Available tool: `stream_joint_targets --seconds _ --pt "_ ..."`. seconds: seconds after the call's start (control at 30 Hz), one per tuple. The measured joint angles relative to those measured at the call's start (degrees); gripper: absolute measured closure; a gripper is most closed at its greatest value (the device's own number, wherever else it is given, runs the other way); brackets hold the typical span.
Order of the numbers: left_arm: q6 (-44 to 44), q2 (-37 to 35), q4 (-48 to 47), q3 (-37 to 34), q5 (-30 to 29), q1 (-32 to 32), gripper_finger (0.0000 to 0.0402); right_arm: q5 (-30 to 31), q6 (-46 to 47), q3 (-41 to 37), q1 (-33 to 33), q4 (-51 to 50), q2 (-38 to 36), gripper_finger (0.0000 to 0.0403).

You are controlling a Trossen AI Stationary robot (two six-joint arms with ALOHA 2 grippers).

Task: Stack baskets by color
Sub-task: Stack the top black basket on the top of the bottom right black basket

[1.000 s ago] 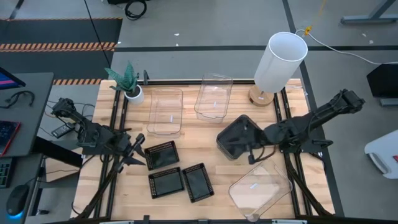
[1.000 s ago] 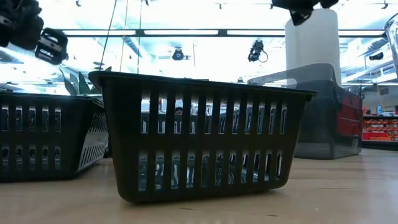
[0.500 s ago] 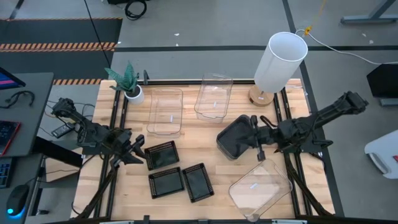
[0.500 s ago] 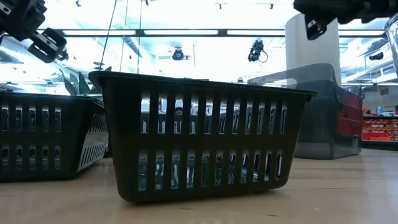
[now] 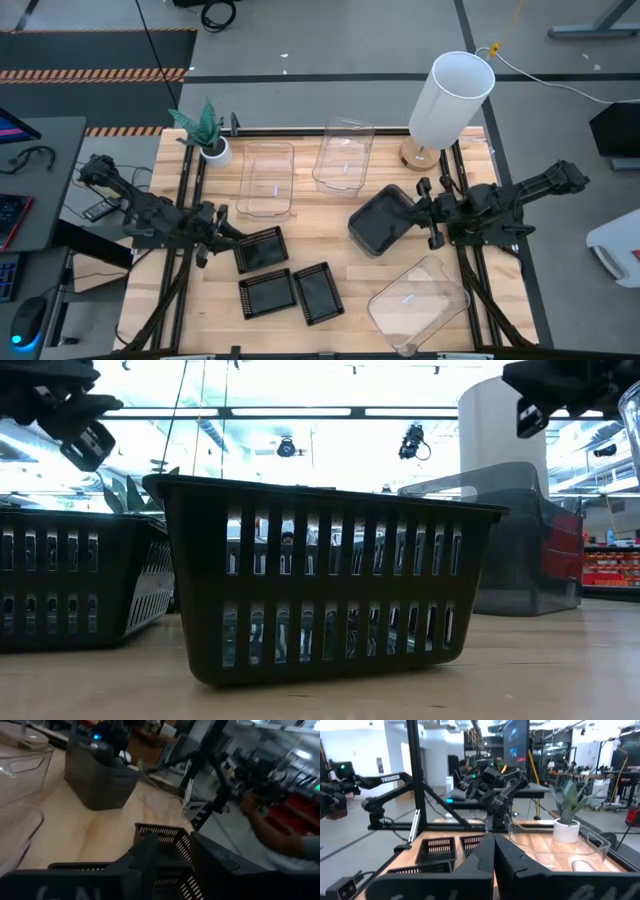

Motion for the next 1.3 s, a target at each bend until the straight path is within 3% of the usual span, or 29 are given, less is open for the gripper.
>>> stream_joint_targets --seconds 0.23,0.77,1.03,1.3 --pt "-0.27 10.65 -2.70 4.05 0.42 0.00 0.0280 -0.02 -0.21 -3.28 -0.04 0.43 -5.73 0.0397" --pt "-8.65 30.99 -11.25 15.57 8.99 -0.09 0.0280 0.48 -2.40 -9.33 -0.02 -3.23 -19.96 0.0397" --pt "-10.29 41.47 -12.70 21.21 8.45 -0.04 0.0249 2.91 -3.04 -9.33 -0.01 -3.09 -21.01 0.0396" --pt "-10.54 53.89 -27.69 32.11 5.59 1.91 0.0229 2.90 -3.55 -9.33 0.00 -2.58 -21.00 0.0396"
